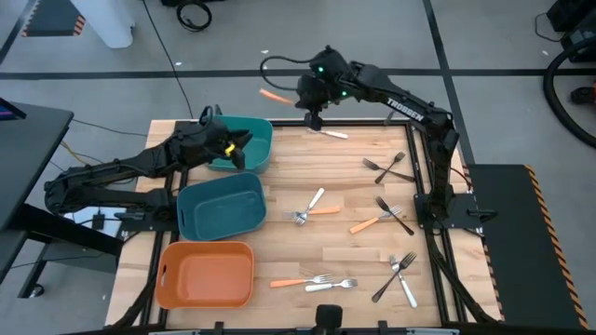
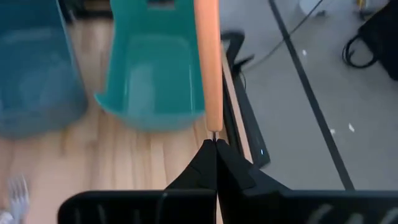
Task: Sort silverware by color (type)
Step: Put the orange fork into the blue bin, then put the white fork into the green bin
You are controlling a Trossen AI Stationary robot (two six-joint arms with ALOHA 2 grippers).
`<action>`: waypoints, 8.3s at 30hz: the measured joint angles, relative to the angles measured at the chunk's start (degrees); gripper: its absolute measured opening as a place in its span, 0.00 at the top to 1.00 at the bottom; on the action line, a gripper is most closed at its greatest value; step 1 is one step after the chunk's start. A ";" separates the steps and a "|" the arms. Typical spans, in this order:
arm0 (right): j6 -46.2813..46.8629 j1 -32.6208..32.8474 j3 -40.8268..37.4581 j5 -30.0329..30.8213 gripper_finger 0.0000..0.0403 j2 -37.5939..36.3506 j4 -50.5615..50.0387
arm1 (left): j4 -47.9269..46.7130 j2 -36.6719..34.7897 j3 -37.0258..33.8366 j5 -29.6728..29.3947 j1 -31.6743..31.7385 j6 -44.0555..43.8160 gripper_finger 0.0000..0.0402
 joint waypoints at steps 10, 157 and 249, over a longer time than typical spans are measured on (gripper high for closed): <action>3.21 3.90 2.38 -0.71 1.00 0.00 3.24 | 4.95 0.00 0.02 0.02 0.00 -3.19 0.74; 9.10 5.60 2.36 7.20 0.76 -0.96 -19.15 | -45.52 3.92 0.00 28.73 -16.04 -4.26 0.67; -1.35 -16.92 -37.64 5.13 0.77 9.13 13.93 | -25.36 3.96 0.00 16.22 -13.83 -11.74 0.67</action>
